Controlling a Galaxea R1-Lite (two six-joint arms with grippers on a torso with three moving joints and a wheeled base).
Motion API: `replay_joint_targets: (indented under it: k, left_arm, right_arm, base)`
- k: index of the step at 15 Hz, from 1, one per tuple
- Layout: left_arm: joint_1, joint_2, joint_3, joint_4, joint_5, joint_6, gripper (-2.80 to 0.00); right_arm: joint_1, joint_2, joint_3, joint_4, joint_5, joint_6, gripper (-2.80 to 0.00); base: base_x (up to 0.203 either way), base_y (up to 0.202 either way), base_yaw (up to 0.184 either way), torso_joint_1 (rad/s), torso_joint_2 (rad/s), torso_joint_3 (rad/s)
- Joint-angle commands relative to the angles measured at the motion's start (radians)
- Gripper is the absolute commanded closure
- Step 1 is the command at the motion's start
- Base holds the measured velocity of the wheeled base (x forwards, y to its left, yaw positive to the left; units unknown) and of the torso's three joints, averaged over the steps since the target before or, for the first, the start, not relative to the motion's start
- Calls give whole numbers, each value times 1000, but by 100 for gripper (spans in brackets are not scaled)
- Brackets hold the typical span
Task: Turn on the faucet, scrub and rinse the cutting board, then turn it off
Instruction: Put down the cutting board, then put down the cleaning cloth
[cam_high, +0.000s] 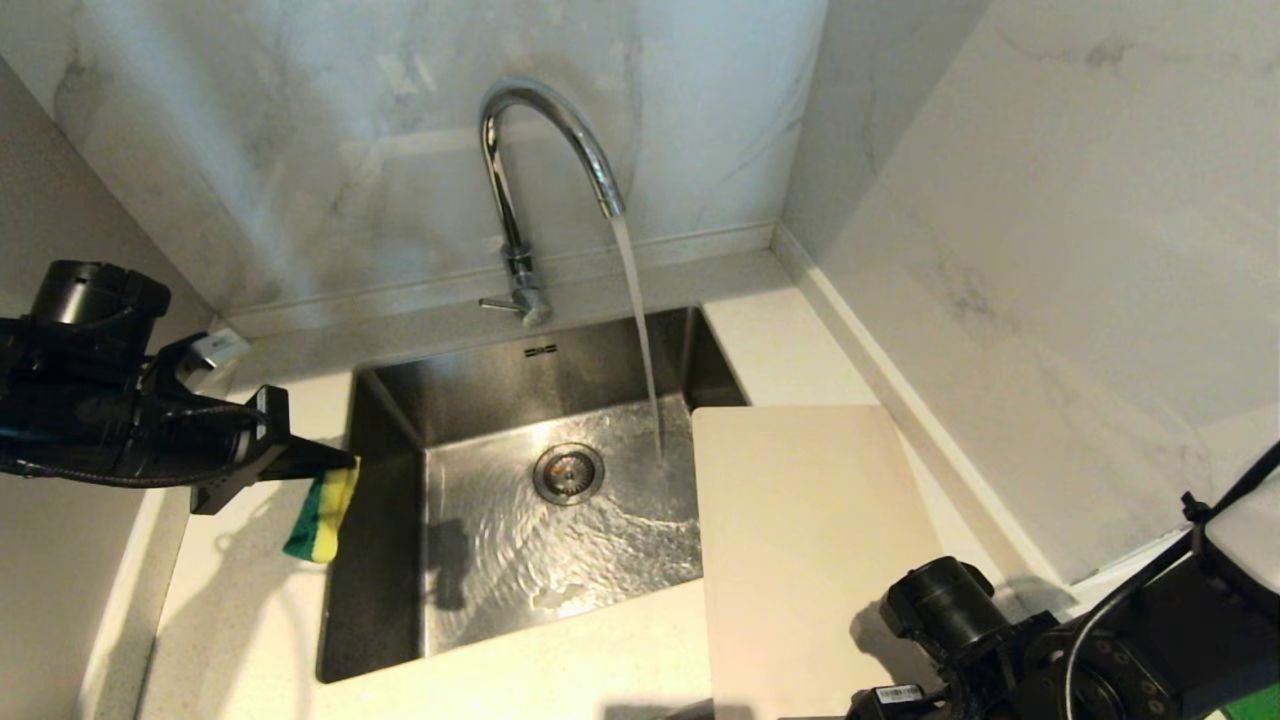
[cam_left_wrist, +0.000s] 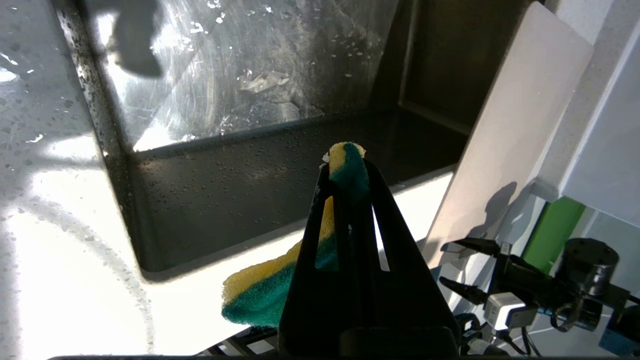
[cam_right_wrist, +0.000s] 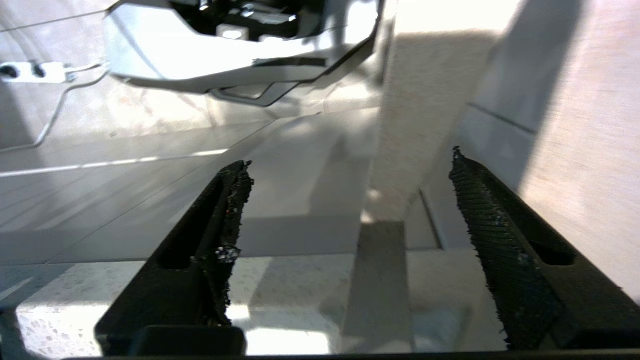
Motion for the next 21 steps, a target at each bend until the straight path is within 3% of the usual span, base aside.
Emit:
replay_joint_targets:
  k: [1, 9, 17, 18, 21]
  left_arm:
    - [-4, -22, 3, 4, -3, -6, 0]
    - [-51, -79, 4, 23, 8, -18, 0]
    - [-53, -93, 8, 26, 8, -31, 0]
    - [-53, -95, 8, 27, 8, -37, 0]
    - [-55, -106, 6, 27, 9, -40, 0]
  right_arm:
    - [0, -86, 17, -1, 10, -9, -280]
    - [-13, -274, 9, -3, 23, -5, -280]
    - [-13, -407, -23, -27, 103, 195, -280]
    - [-13, -424, -11, -29, 139, 211, 0]
    - [-15, -471, 5, -30, 154, 222, 0]
  base:
    - [0, 0, 0, 0, 0, 0]
    - [0, 0, 0, 0, 0, 0]
    - [0, 0, 0, 0, 0, 0]
    - [0, 0, 0, 0, 0, 0]
    - [0, 0, 0, 0, 0, 0]
